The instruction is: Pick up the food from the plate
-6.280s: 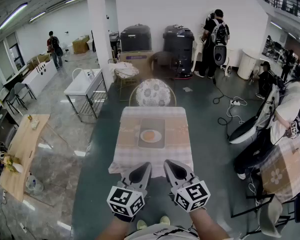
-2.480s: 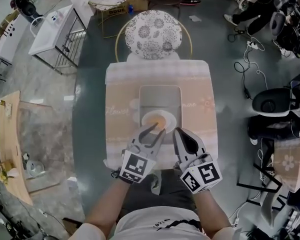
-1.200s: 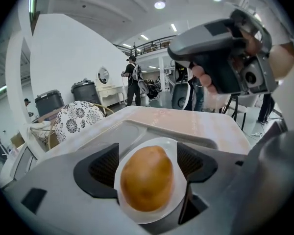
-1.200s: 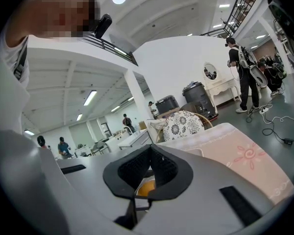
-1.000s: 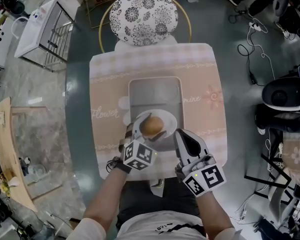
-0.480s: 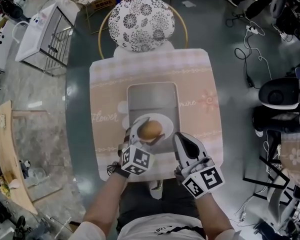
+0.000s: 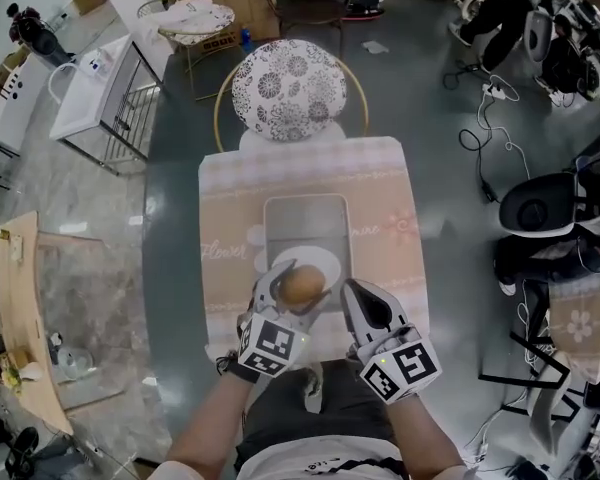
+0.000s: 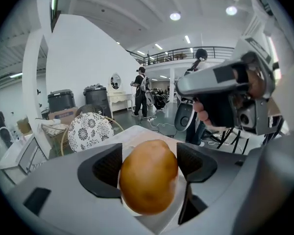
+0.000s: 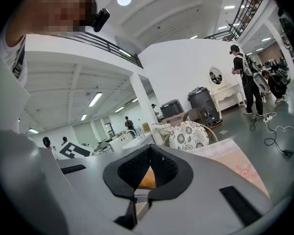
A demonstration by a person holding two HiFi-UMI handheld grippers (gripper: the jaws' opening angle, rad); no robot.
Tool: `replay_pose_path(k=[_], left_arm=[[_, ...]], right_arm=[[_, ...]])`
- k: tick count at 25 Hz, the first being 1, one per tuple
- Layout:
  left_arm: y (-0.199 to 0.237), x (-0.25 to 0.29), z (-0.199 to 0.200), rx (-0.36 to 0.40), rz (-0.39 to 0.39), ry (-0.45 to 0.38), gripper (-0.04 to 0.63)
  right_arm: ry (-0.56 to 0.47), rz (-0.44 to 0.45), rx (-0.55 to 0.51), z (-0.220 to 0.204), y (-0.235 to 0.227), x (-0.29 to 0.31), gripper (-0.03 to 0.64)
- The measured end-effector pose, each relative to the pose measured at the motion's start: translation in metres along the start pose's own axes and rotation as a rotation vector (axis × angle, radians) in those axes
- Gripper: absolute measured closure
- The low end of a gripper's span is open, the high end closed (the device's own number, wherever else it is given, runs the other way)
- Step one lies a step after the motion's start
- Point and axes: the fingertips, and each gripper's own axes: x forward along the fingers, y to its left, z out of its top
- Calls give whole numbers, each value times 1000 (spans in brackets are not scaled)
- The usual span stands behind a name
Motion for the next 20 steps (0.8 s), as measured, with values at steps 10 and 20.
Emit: replay_pose_path(k=[10,20], left_arm=[[-7,-66,79,-77,25,-109,247],[-33,-121,138,-90,28,-197,247]], right_arm=[[-17,30,-68,45,31,-21,603],[-86,35,-135,92,55,-37,603]])
